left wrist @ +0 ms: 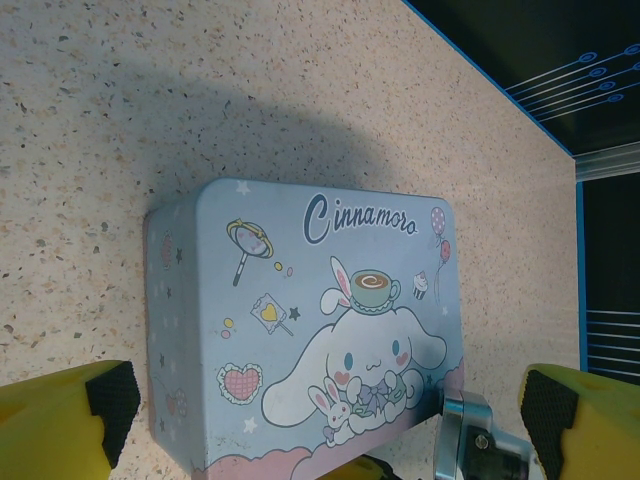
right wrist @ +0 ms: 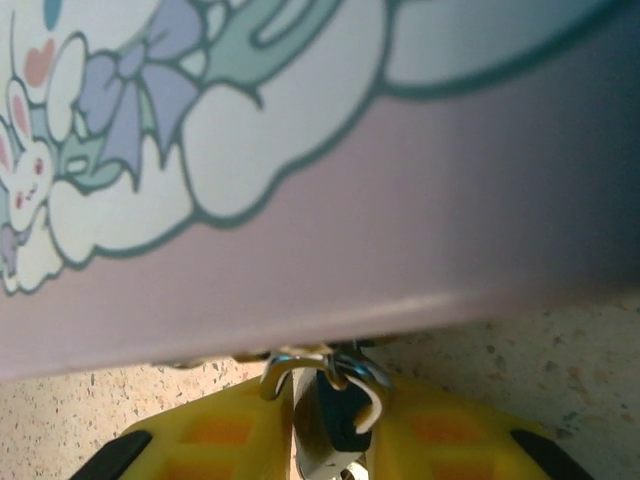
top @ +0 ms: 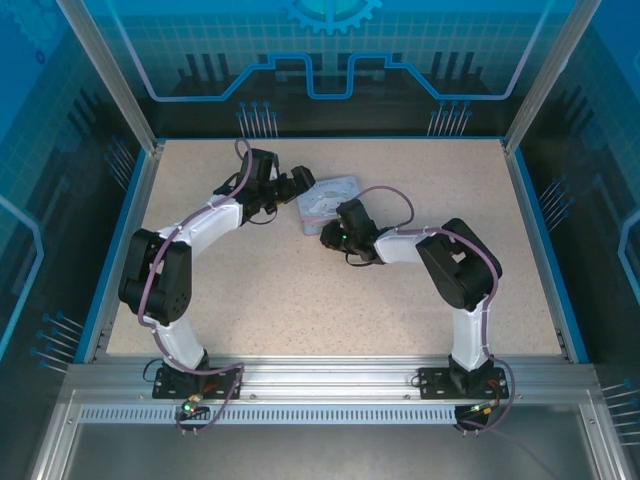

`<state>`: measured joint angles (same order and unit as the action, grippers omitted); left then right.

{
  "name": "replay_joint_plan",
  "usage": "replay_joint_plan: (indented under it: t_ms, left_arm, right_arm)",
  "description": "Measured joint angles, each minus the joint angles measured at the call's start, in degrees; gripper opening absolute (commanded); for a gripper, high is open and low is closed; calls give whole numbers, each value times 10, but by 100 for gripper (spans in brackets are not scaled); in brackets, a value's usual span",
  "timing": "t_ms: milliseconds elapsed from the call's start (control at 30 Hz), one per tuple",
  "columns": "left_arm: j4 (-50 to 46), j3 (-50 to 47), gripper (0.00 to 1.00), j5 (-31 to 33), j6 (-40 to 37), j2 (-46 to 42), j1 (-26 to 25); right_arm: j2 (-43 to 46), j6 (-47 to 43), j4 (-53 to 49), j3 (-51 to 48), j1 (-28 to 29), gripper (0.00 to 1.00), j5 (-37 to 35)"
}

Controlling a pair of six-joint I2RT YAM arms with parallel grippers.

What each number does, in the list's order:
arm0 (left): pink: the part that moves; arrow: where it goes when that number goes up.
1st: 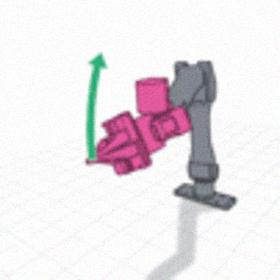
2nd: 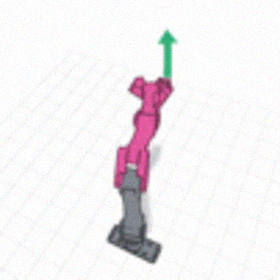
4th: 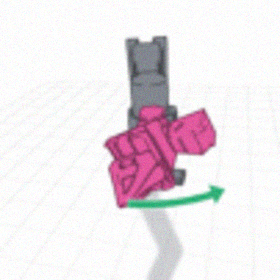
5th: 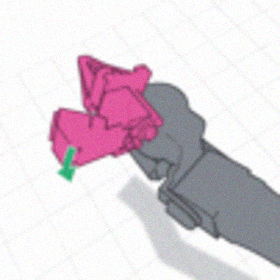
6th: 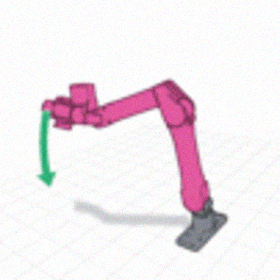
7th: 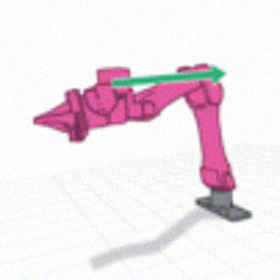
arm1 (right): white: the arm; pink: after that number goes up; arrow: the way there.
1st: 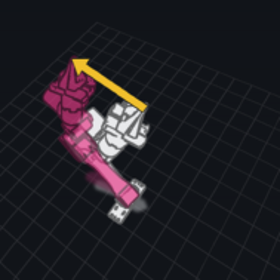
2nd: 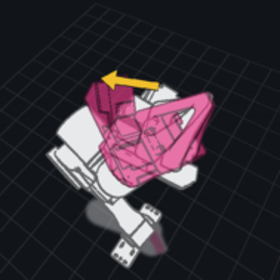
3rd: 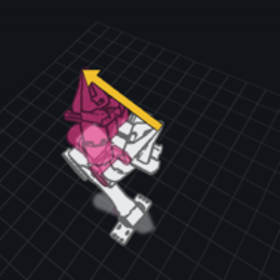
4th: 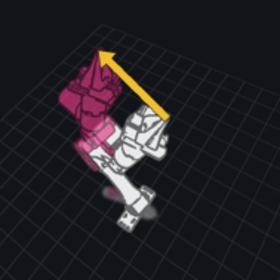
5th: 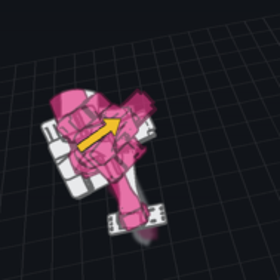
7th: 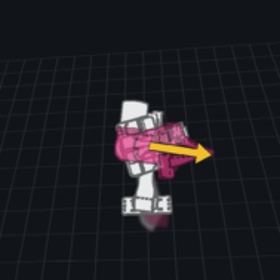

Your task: Unlock a padlock with a key

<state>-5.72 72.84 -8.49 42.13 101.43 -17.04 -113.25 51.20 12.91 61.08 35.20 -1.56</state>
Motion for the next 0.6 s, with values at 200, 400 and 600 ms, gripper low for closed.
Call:
replay_joint_plan:
  t_ms: [200, 400, 600]
  left_arm:
    - [0, 0, 99, 0, 2, 0, 0]
    - [0, 0, 99, 0, 2, 0, 0]
    - [0, 0, 99, 0, 1, -1, 0]
  right_arm:
    - [7, 3, -9, -5, 0, 5, -1]
    - [21, 4, -40, -8, 0, 0, 2]
    - [41, -1, -85, -12, -4, 0, 11]
